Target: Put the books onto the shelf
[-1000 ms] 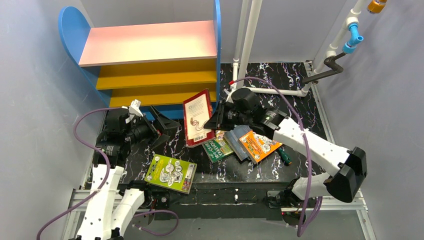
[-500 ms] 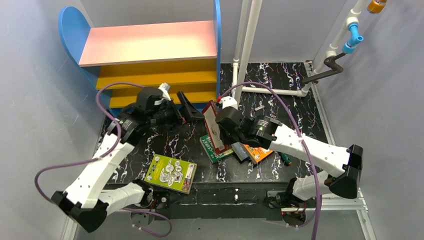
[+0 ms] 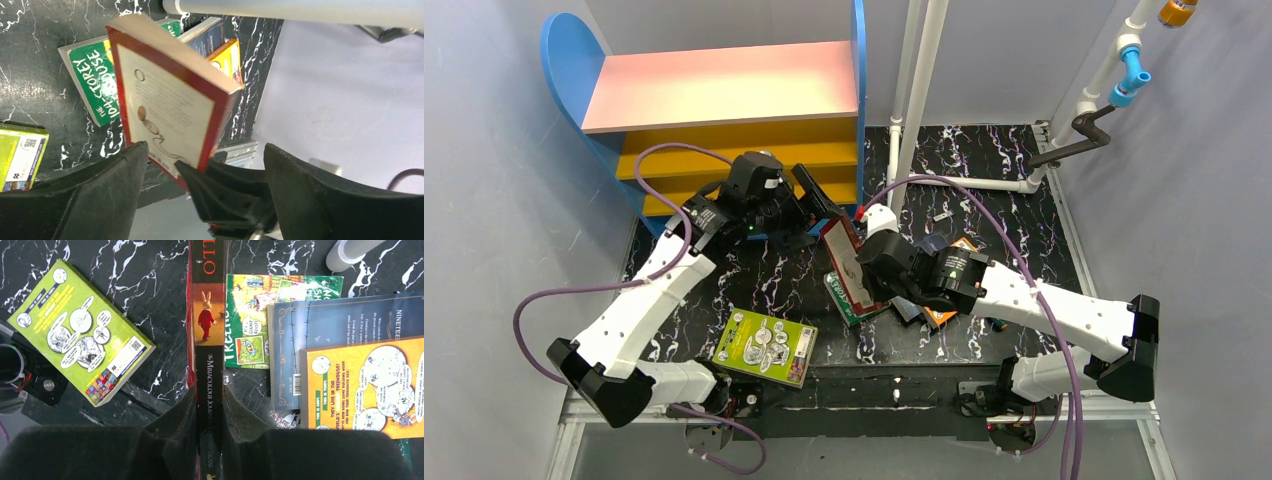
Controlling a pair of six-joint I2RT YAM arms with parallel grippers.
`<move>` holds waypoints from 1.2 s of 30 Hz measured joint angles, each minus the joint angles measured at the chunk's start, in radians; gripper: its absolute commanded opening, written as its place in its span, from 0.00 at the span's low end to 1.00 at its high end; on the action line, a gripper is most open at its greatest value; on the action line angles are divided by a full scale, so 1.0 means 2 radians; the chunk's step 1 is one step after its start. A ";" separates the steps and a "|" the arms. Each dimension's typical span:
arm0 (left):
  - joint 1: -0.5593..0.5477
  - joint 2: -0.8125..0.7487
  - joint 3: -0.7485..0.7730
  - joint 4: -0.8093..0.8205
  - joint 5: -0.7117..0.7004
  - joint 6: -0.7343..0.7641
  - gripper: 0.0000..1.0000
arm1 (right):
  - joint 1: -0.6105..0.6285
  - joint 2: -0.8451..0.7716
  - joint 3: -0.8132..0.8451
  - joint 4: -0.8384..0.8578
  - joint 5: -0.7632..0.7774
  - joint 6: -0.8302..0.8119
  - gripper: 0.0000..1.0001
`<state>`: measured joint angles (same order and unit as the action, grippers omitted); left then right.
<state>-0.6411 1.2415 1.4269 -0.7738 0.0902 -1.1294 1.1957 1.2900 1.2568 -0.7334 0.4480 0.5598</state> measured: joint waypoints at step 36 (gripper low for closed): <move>-0.002 0.085 0.052 -0.094 -0.019 -0.052 0.00 | 0.050 0.019 -0.005 0.008 0.039 -0.073 0.03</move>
<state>-0.6441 1.4113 1.5307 -0.9611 0.0521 -1.2327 1.2964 1.3285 1.2472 -0.7181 0.5262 0.4137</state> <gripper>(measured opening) 0.126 0.248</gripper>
